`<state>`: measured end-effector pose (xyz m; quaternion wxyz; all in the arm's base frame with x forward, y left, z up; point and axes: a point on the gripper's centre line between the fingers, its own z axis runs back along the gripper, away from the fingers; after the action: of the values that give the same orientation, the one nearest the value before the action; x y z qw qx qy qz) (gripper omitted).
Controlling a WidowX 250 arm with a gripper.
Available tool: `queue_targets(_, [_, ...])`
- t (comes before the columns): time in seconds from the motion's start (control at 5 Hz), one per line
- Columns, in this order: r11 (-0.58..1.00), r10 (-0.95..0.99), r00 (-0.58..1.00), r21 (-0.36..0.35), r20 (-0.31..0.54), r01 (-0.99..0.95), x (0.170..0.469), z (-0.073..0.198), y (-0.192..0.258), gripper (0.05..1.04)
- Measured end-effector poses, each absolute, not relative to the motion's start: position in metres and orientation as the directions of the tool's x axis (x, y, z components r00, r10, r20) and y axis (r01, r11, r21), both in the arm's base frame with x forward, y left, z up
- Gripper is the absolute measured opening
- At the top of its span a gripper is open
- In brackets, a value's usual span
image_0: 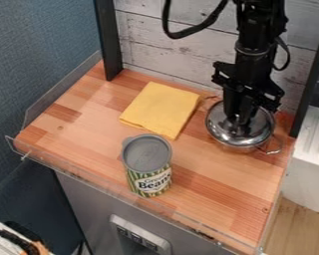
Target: Take the metal lid and cover the pot
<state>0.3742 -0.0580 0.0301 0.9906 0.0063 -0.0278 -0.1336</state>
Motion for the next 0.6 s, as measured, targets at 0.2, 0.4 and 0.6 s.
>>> queue_targets(0.2, [0.963, -0.27, 0.961, 0.039, 0.058, 0.268, 0.386, 0.025, -0.056, 0.278])
queue_targets(0.4, [0.964, -0.263, 0.962, 0.045, 0.067, 0.26, 0.395, 0.022, -0.057, 0.277])
queue_targets(0.6, [0.964, -0.264, 0.962, 0.037, 0.073, 0.262, 0.401, 0.023, -0.059, 0.34])
